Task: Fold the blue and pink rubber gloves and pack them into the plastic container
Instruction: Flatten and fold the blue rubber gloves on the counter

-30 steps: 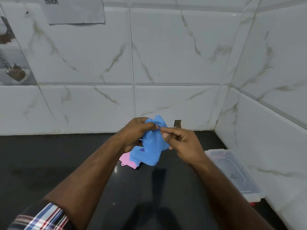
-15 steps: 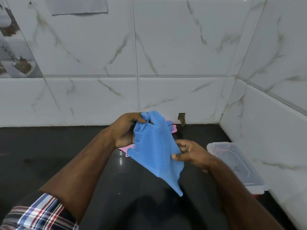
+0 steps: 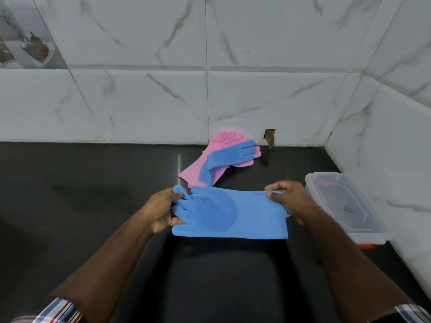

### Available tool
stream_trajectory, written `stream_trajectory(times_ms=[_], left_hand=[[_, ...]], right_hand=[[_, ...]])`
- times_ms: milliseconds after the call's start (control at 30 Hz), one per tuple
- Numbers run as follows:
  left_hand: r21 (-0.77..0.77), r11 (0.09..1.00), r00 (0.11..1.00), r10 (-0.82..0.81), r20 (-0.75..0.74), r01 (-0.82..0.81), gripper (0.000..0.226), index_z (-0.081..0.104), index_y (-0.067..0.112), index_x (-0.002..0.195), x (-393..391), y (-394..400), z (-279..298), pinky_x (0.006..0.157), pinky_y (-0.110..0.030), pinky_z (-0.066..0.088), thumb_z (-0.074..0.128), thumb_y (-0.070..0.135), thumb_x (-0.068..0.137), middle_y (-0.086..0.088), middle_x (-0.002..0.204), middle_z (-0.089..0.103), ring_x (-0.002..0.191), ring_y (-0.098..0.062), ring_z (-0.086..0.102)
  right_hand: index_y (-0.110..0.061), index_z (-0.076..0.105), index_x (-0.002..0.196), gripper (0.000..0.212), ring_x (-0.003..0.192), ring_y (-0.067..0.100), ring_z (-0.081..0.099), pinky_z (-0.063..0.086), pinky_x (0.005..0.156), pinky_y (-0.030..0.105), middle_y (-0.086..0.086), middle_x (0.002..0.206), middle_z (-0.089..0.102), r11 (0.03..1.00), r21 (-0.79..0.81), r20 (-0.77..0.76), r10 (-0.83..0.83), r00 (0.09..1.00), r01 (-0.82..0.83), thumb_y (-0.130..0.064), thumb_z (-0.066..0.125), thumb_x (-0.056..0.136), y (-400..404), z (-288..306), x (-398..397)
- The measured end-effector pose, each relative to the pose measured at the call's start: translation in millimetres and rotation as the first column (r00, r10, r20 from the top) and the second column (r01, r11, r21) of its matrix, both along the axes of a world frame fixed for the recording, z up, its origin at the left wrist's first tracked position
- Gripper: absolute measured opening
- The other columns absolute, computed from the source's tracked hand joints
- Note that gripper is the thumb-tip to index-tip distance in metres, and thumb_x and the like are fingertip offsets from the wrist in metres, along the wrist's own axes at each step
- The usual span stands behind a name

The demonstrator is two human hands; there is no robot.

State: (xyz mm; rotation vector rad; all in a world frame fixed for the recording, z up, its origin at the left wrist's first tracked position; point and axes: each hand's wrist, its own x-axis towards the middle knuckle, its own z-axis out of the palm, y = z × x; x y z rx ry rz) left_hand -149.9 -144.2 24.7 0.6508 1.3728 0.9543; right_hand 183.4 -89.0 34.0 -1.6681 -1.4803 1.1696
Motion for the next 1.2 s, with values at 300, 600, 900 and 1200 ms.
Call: stream_trajectory(times_ms=[300,600,900,1200], left_hand=[[-0.099,0.991,0.99,0.077,-0.121,-0.089,0.024,0.065,0.005,0.114,-4.0,-19.3,-23.7,0.071,-0.05,0.061,0.057,0.021,0.098,-0.014,0.102,0.07,0.086,-0.03,0.071],[-0.051,0.989,0.979,0.129,-0.156,-0.139,0.019,0.067,0.003,0.112,-21.5,-36.5,-36.3,0.069,-0.04,0.062,0.054,0.006,0.099,-0.016,0.105,0.076,0.088,-0.027,0.074],[0.191,0.975,0.678,0.219,-0.701,-0.117,0.026,0.069,0.016,0.117,-33.2,-44.2,-55.2,0.091,-0.032,0.055,0.064,0.013,0.092,0.0,0.115,0.071,0.102,-0.017,0.068],[0.116,0.813,0.224,-0.019,-0.974,0.571,0.031,0.065,0.039,0.118,10.9,-91.0,-69.1,0.097,-0.03,0.025,0.066,0.048,0.088,0.022,0.121,0.057,0.119,-0.005,0.046]], right_hand=[[-0.017,0.069,0.112,0.023,0.096,0.013,0.064,0.047,0.084,0.023,-0.003,0.104,0.069,0.983,0.125,0.351,0.084,0.933,-0.135,-0.016,0.067,0.09,-13.2,-23.0,-35.9],[-0.026,0.07,0.102,0.018,0.084,0.002,0.059,0.04,0.079,0.017,-0.008,0.1,0.065,0.938,-0.048,0.462,0.325,0.825,-0.343,-0.024,0.073,0.085,-47.3,-52.9,-36.6],[-0.026,0.07,0.11,0.03,0.095,0.004,0.056,0.04,0.084,0.018,-0.012,0.108,0.056,0.905,-0.077,0.514,0.396,0.761,-0.419,-0.03,0.078,0.082,-53.2,-53.2,-29.1],[-0.021,0.073,0.109,0.019,0.105,0.01,0.057,0.043,0.092,0.022,-0.005,0.111,0.064,0.87,0.029,0.645,0.36,0.674,-0.493,-0.023,0.063,0.093,-71.3,-63.0,-21.5]])
